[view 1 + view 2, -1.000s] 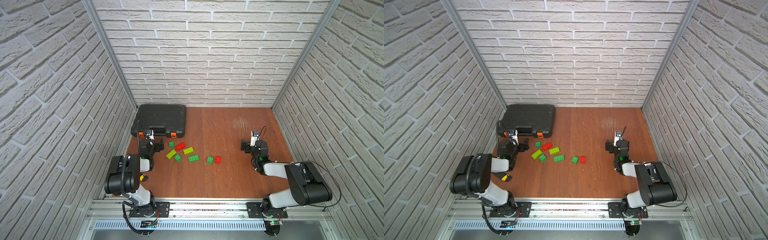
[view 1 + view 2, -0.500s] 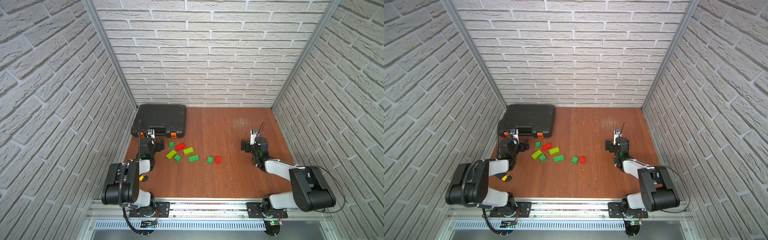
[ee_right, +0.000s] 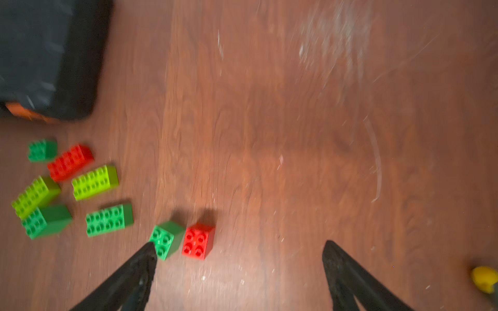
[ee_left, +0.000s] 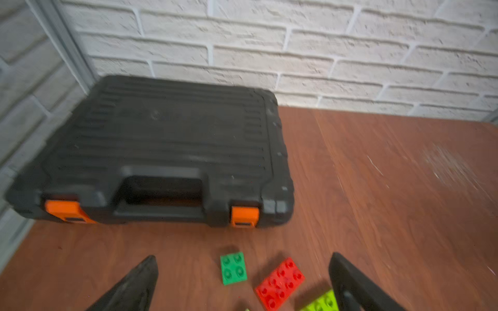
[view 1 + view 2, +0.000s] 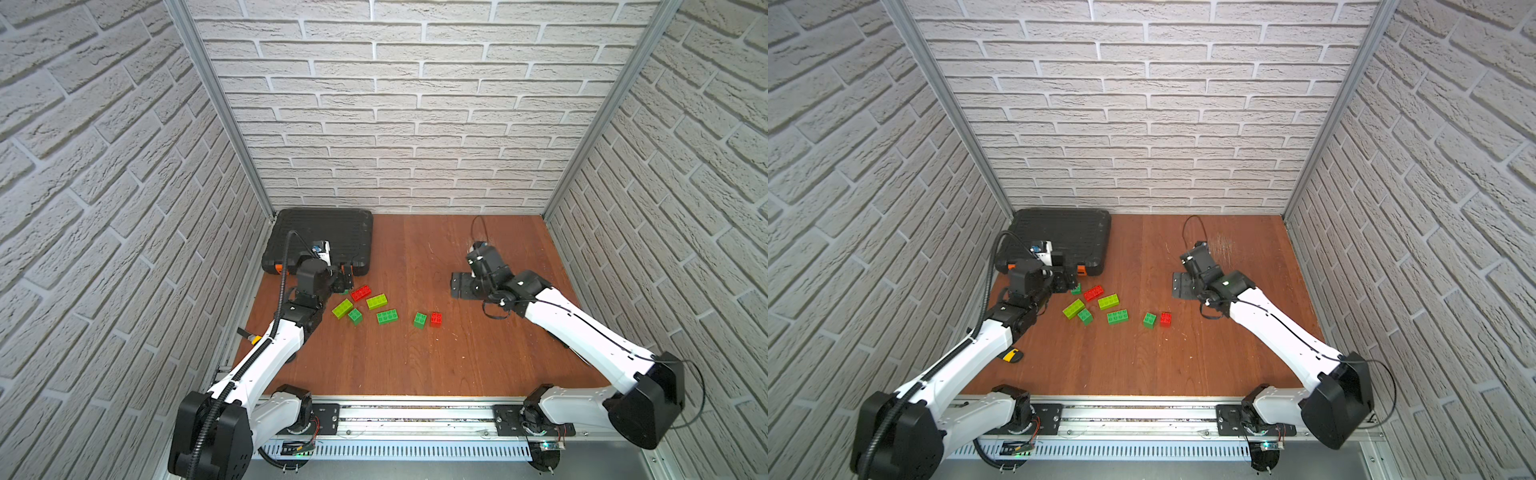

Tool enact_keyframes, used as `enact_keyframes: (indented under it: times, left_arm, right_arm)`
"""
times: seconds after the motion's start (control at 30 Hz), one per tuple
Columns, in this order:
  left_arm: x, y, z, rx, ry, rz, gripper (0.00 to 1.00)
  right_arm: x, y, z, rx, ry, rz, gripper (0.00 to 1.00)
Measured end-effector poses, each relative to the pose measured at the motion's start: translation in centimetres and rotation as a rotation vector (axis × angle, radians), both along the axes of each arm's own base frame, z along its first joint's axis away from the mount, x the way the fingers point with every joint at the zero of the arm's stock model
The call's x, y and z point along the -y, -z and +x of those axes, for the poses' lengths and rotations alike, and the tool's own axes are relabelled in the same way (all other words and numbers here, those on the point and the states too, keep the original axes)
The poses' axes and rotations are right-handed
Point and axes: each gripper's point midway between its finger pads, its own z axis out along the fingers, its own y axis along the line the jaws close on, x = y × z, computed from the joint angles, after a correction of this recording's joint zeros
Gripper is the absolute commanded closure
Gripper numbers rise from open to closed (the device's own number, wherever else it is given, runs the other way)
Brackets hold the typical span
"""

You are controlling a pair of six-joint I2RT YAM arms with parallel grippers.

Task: Assemble a spoon with lego
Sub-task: Pick up the lego brick from the center of the board.

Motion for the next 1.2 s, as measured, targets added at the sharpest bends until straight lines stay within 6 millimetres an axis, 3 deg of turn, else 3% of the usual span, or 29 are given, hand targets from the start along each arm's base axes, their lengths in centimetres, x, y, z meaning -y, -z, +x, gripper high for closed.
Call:
enact_keyframes:
  times: [0.2,0.5,0.63,0.93,1.03,1.2]
  left_arm:
    - [3.2,4.3,-2.2,-0.128,0.068,-0.04,0.02]
    - [5.6,5.9,-2.8,-0.179,0.105,-0.084,0.02]
    - [6.0,6.5,-3.0,-0.2,0.11,-0.083,0.02]
    - [6.4,6.8,-3.2,-0.209,0.117,-0.082,0.02]
    - [6.4,6.8,-3.1,-0.209,0.115,-0.082,0.02]
    - [6.3,6.8,-3.1,-0.208,0.114,-0.081,0.02]
  right_arm:
    - [-3.8,6.0,-2.6,-0.205,-0.044,-0.012,0.25]
    - [-6.1,10.2,-2.8,-0.324,-0.043,0.01,0.38]
    - [-6.6,11.1,-2.5,-0.341,-0.046,0.008,0.44]
    - [-6.9,12.1,-1.8,-0.354,-0.046,-0.022,0.68]
    - [-7.0,11.4,-1.3,-0.34,-0.044,-0.027,0.74]
    - [-7.5,9.3,-0.2,-0.304,-0.044,-0.035,0.74]
